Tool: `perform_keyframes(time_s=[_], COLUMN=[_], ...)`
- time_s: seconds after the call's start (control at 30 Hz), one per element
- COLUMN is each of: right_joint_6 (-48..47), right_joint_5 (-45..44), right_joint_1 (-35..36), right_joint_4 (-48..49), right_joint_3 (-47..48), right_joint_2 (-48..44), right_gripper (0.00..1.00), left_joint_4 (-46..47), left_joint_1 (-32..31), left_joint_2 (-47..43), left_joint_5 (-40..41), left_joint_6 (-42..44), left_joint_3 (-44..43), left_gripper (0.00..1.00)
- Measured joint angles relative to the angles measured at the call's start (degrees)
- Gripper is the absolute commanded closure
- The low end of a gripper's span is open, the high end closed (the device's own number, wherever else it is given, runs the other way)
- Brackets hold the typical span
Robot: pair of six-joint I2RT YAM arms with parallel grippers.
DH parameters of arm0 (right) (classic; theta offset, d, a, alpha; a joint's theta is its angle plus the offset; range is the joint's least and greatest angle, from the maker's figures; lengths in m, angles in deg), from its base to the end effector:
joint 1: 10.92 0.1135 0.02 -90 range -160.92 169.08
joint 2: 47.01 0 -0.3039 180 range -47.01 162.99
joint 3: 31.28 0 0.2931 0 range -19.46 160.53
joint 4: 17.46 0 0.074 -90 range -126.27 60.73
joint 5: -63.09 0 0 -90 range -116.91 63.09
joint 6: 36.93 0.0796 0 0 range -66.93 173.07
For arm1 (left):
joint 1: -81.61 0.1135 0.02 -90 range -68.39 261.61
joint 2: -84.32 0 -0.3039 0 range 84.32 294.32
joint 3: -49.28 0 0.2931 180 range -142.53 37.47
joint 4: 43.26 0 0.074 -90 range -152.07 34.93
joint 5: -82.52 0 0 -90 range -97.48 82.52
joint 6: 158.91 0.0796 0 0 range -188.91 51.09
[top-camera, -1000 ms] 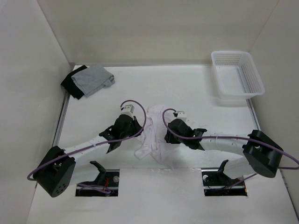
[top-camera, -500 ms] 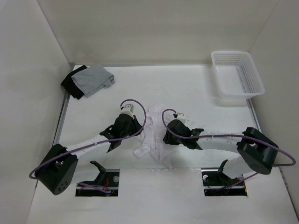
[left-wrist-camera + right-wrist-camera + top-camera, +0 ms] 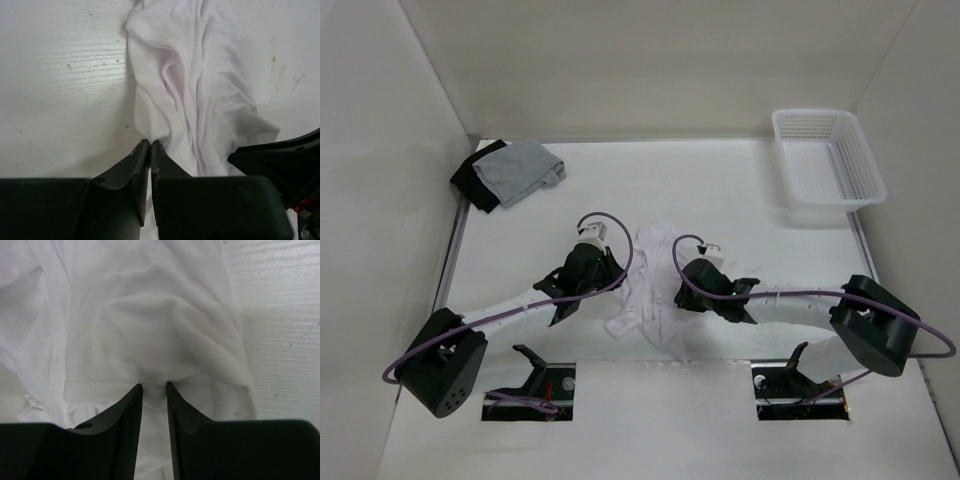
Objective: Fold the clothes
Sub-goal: Move the tank top to the center of the board, then flatten the tank top out
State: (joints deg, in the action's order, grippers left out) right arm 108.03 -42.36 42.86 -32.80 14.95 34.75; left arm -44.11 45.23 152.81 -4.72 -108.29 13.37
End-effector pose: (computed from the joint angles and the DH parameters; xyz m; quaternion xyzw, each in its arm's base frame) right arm 0.2003 0.2376 0.1270 0.0546 0.9332 0.1959 0.2963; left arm 0.2306 -0.1652 0.1538 -0.0345 0.8797 -0.2741 0.3869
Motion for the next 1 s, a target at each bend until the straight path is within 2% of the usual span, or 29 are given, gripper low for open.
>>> perform_keyframes(time_s=[0.1,0.23,0.43,0.7,0.87,1.0], right_joint_6=[0.3,0.2,-3.2,-12.2,-16.0,-17.1], right_joint_5=[-0.2,-1.6,-4.9,-6.8,-7.0,-8.3], right_joint_1=[0.3,0.3,0.3,0.7,6.6,16.9], right_joint_4=[0.2,-0.7,-3.3,-7.3,-8.0,-8.0], right_joint_3=[0.0,0.0,1.3,12.5,19.5,21.1], right_joint_2=[0.5,-0.9,-13.7,-29.2,-36.9,-40.2], right_gripper=[0.87,0.92,0.92,0.92,0.92,0.92], left_joint_4=[0.0,0.0,-0.4,-0.4,-2.4,-7.7], left_joint_1=[0.1,0.6,3.7,10.8,13.6,13.9], left_joint_2=[0.0,0.0,-0.6,-7.3,-16.6,-24.6], left_joint_5=[0.0,0.0,0.7,2.2,3.9,5.6], left_joint_6=[0.0,0.0,-1.0,-4.1,-4.5,-3.7], left_joint_3=[0.0,0.0,-2.1,-12.7,-19.1,-24.2], left_gripper=[0.97,0.97,0.98,0.98,0.97,0.96])
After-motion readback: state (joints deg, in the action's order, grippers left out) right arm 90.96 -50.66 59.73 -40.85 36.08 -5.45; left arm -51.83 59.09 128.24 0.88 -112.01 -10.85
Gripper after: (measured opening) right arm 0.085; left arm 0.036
